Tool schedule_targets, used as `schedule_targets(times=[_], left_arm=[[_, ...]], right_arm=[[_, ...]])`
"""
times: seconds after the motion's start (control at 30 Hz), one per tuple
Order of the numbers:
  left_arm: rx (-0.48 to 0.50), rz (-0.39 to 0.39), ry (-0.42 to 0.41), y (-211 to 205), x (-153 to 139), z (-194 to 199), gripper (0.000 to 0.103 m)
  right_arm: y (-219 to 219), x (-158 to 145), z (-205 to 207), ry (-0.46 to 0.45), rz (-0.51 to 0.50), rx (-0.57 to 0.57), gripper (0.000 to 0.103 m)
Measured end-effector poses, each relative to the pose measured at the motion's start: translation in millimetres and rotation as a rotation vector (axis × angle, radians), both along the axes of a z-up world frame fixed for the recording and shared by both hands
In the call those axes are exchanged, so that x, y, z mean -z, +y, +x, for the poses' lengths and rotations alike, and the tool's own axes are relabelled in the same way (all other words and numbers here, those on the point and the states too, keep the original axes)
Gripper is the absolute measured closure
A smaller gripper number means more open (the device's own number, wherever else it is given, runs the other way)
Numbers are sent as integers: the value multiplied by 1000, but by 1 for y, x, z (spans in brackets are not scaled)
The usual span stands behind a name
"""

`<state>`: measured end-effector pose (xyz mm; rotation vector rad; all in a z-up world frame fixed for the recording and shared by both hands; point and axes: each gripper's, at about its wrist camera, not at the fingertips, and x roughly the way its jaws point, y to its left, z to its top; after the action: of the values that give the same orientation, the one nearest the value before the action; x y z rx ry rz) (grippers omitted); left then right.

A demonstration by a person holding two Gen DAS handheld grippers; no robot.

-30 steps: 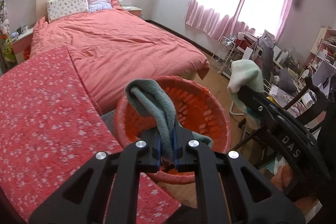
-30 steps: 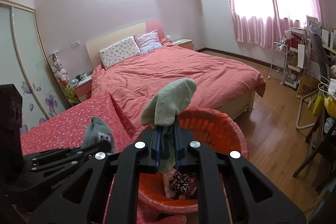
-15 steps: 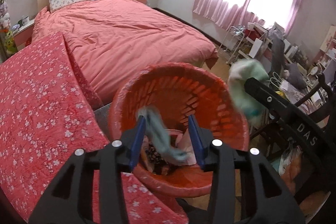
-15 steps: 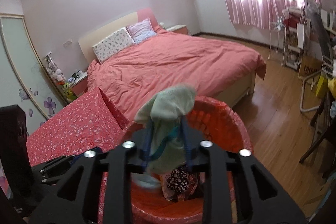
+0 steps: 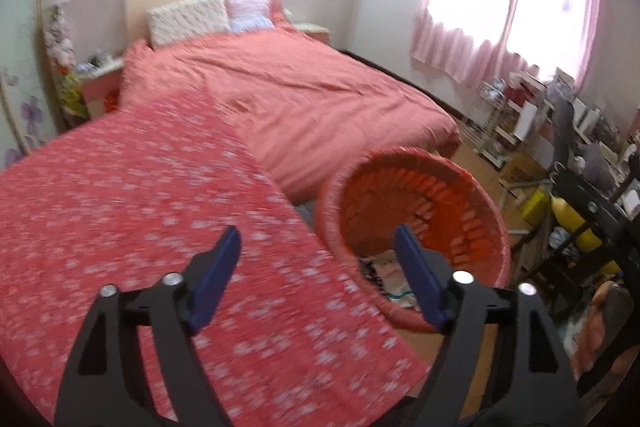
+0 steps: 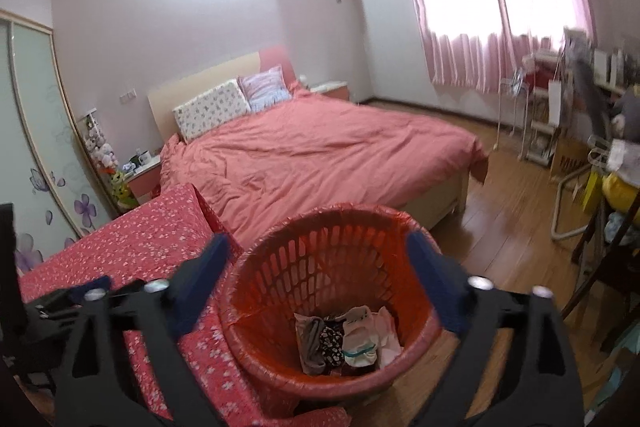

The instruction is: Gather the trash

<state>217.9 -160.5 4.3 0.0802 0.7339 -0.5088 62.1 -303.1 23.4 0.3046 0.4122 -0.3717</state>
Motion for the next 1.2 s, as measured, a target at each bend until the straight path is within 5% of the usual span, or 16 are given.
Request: schedule_targets(times=[0.13, 0.37, 0.7, 1.2], left_arm=[[-78, 9, -99, 36, -20, -36, 5], [-266, 79, -157, 90, -28, -83, 4], [-415, 10, -165, 158, -16, -138, 4], [-485, -5, -154, 179, 4, -185, 4]], right_arm=[[25, -11, -19, -25, -66, 26, 2], [81, -15, -51, -27, -273, 114, 2], [107, -3, -78, -29, -273, 134, 2], [133, 13, -95, 35, -271, 84, 2]])
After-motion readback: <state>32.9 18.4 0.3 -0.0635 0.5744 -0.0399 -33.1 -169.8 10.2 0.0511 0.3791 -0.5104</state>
